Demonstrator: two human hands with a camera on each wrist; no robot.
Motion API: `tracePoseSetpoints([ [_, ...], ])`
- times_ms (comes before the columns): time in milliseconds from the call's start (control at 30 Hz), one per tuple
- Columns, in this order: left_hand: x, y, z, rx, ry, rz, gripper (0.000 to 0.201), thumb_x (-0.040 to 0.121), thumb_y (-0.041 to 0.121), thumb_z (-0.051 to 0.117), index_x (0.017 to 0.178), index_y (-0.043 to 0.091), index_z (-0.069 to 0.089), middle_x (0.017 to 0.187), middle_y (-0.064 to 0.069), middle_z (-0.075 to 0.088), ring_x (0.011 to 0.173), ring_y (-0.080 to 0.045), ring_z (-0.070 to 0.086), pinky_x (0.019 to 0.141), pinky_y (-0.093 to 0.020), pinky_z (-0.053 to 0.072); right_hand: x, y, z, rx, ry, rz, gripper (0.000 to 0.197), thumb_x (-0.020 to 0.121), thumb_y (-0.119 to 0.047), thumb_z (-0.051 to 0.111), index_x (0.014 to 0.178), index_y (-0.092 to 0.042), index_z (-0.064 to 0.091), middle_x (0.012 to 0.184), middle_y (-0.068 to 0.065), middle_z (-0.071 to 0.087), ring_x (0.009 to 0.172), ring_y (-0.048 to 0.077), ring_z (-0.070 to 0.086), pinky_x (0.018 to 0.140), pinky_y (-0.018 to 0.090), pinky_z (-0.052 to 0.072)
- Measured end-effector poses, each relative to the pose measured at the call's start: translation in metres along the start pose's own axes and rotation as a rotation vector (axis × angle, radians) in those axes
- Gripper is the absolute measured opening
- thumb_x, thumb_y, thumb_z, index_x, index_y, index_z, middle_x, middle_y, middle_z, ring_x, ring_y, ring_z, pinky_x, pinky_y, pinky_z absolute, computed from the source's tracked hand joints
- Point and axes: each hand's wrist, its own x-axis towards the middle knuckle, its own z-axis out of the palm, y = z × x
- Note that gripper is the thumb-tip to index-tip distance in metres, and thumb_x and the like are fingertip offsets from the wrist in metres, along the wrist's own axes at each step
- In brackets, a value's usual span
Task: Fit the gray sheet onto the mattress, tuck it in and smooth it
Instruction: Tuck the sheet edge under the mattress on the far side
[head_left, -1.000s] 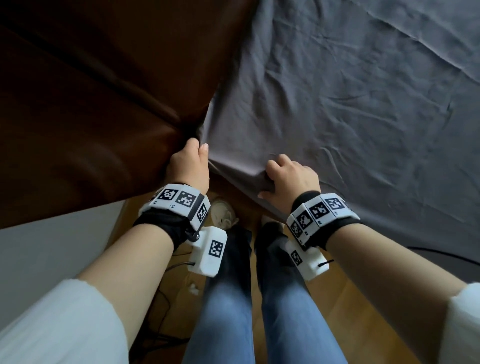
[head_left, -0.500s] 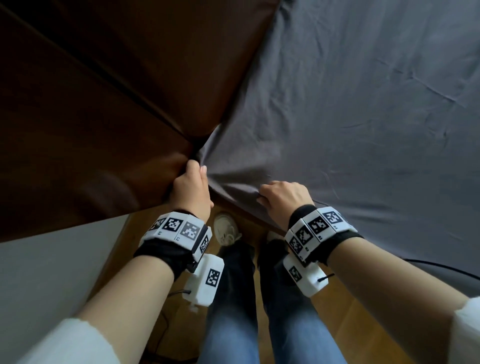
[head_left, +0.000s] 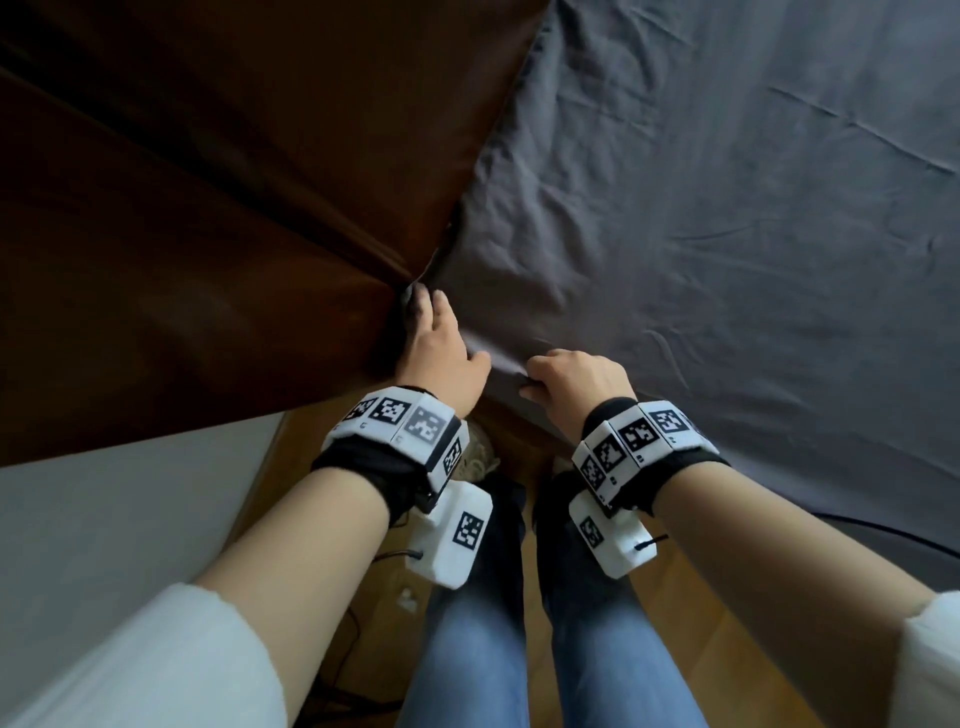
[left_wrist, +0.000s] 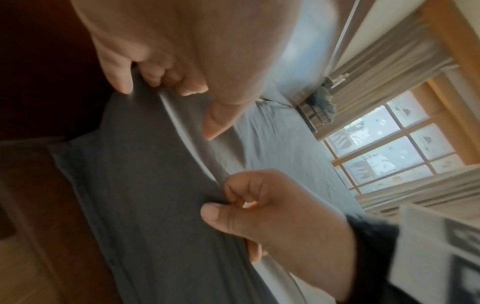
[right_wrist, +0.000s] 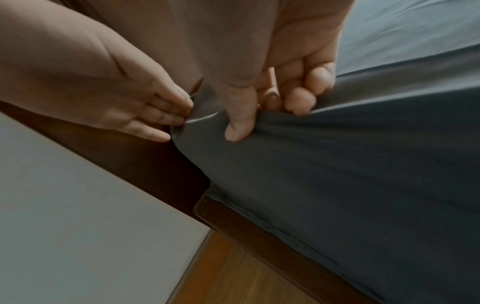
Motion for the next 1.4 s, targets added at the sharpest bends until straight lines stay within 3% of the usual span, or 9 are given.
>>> tracePoseSetpoints([
  [200,0.012,0.009,-0.005,-0.125,0.011,-0.083,0.082,0.091,0.018,0.052,0.149,0.003,-0.004,0.159,-0.013,-0.006,0.146,-0.026,0.013,0.114,-0.029,0.018,-0.004,0.007,-0.002,0.065,0.025,-0.012,0.026,0.092,-0.044,0.049,0.099,-0.019,0.054,0.109,0.001,0.057,0.101,0.027,0.059,0.073,0.030,0.041],
  [400,0.014,0.010,-0.008,-0.168,0.004,-0.156,0.075,0.091,0.008,0.047,0.149,0.001,0.000,0.158,-0.015,0.002,0.144,-0.029,0.020,0.113,-0.030,0.021,0.009,-0.001,-0.023,0.132,0.272,-0.130,0.042,0.082,-0.029,0.061,0.122,-0.016,0.056,0.128,0.007,0.051,0.113,0.029,0.052,0.088,0.039,0.048],
  [500,0.017,0.002,-0.007,-0.246,0.017,-0.199,0.071,0.090,0.002,0.043,0.150,0.005,0.003,0.157,-0.016,0.014,0.143,-0.028,0.023,0.114,-0.029,0.021,0.027,-0.008,-0.038,0.054,0.233,-0.209,0.063,0.083,-0.027,0.059,0.142,-0.024,0.037,0.155,-0.002,0.025,0.141,0.020,0.027,0.112,0.037,0.028],
  [633,0.019,-0.006,-0.008,-0.456,-0.017,-0.280,0.073,0.088,0.001,0.045,0.151,0.017,0.011,0.152,-0.010,0.031,0.138,-0.027,0.033,0.115,-0.032,0.025,0.054,-0.022,-0.049,-0.135,0.130,-0.281,0.072,0.089,-0.033,0.050,0.149,-0.030,0.010,0.159,-0.010,-0.001,0.147,0.013,0.002,0.118,0.034,0.006],
  [800,0.036,-0.021,-0.004,-0.579,-0.048,-0.268,0.092,0.055,0.012,0.046,0.145,0.026,0.030,0.140,-0.008,0.049,0.129,-0.028,0.045,0.110,-0.042,0.035,0.079,-0.039,-0.047,-0.221,0.129,-0.232,0.070,0.085,-0.042,0.051,0.147,-0.031,0.020,0.158,-0.008,0.009,0.147,0.015,-0.002,0.118,0.045,-0.001],
  [1000,0.034,-0.006,-0.024,-0.467,-0.100,-0.283,0.063,0.075,-0.004,0.047,0.136,0.012,0.039,0.132,-0.019,0.051,0.121,-0.035,0.049,0.105,-0.045,0.039,0.080,-0.041,-0.057,-0.223,0.085,-0.264,0.067,0.085,-0.049,0.050,0.146,-0.035,0.025,0.158,-0.010,0.010,0.147,0.014,-0.001,0.117,0.048,-0.002],
  [1100,0.033,-0.001,-0.030,-0.389,-0.115,-0.308,0.053,0.080,-0.001,0.048,0.132,0.002,0.040,0.130,-0.024,0.050,0.120,-0.037,0.048,0.103,-0.042,0.040,0.075,-0.025,-0.072,-0.154,0.063,-0.266,0.068,0.088,-0.043,0.053,0.147,-0.036,0.020,0.159,-0.011,0.004,0.147,0.013,-0.002,0.118,0.043,0.000],
  [1200,0.036,-0.001,-0.028,-0.365,-0.124,-0.356,0.043,0.081,-0.001,0.050,0.123,-0.005,0.047,0.127,-0.025,0.050,0.116,-0.038,0.050,0.096,-0.039,0.041,0.077,-0.005,-0.087,-0.091,0.181,-0.159,0.075,0.086,-0.039,0.057,0.149,-0.031,0.016,0.159,-0.009,0.004,0.147,0.014,0.001,0.119,0.040,0.004],
  [1400,0.048,-0.010,-0.015,-0.513,-0.131,-0.433,0.042,0.081,0.010,0.057,0.119,-0.005,0.049,0.123,-0.023,0.055,0.113,-0.038,0.053,0.095,-0.039,0.043,0.117,-0.003,-0.109,-0.200,0.125,-0.191,0.066,0.087,-0.050,0.049,0.146,-0.032,0.024,0.158,-0.009,0.009,0.147,0.017,-0.002,0.119,0.049,0.001],
])
